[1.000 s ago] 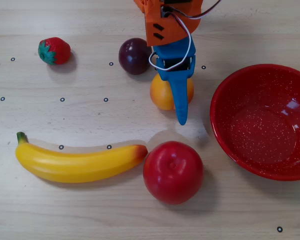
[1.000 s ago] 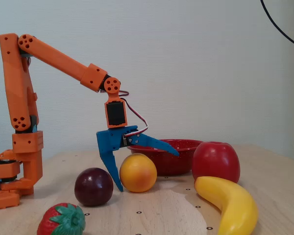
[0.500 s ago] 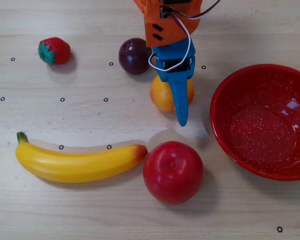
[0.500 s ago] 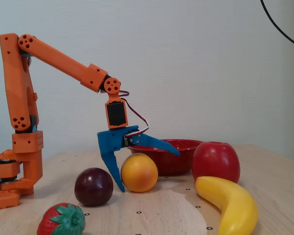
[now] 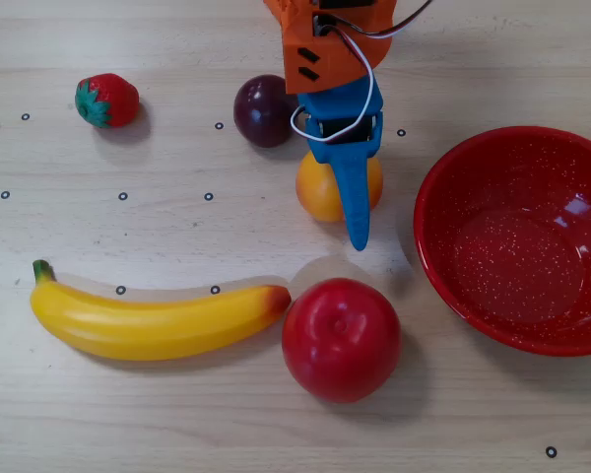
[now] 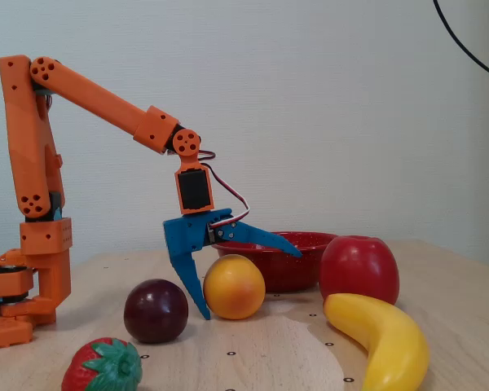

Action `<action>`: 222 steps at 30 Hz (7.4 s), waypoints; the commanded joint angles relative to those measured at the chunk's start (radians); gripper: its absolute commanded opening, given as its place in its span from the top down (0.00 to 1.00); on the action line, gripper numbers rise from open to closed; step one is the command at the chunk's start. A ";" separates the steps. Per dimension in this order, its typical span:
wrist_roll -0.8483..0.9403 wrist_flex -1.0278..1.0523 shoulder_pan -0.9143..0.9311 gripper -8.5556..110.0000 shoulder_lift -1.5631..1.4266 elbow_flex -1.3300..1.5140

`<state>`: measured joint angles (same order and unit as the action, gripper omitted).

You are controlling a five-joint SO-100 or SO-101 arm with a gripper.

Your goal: Put the peach in the red bowl.

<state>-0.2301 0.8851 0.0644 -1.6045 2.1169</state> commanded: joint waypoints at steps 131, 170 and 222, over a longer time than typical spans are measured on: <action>0.124 0.541 0.502 0.93 0.506 -1.330; 0.156 0.601 0.348 0.86 0.144 -1.272; 0.305 -0.015 -0.018 0.93 -1.624 1.002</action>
<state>0.0414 0.8590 0.0598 -3.2152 3.1048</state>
